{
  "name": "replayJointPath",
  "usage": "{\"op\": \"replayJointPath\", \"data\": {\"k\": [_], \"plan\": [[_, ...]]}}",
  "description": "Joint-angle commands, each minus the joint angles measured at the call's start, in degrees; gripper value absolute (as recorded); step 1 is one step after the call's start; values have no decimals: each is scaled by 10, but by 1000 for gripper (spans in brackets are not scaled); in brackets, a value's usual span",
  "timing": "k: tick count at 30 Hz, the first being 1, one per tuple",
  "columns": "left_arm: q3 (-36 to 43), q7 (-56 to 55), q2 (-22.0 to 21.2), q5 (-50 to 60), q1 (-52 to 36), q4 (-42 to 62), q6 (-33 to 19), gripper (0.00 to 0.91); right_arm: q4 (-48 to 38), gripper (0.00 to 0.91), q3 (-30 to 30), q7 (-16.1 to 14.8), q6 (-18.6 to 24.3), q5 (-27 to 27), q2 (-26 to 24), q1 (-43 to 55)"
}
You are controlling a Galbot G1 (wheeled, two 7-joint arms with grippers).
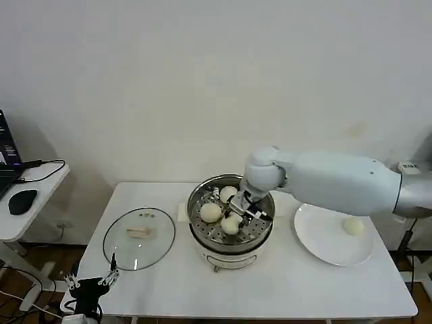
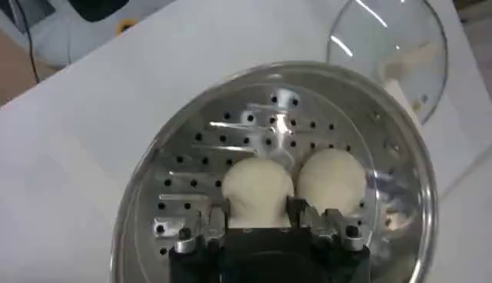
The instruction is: Take steamed baozi put them in steamer then cover it.
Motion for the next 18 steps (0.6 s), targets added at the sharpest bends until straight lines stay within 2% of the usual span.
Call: {"op": "replayJointPath", "data": {"k": [1,11,13,15,17,18], "plan": [[1,0,0,0,1,-1,-1,907,0,504,-6,0,8,-9,10,-8],[2,0,-2,0,2,-1,-2,907,-1,514,-8,-3,9,-11,8,-6],[2,0,-2,0,2,-2,-2,907,-1,615,-8,-5,10,-13,7,-4],[2,0,-2,0,2,-2,-2,907,-1,796,-8,-5,10,-11,7,-1],[3,0,-2,0,2,-2,-2,907,1,907,-8,-6,11,-9,6,2],[3,0,-3,0,2,-2,-2,907,1,907,-8,-6,12,-9,5,2]]}}
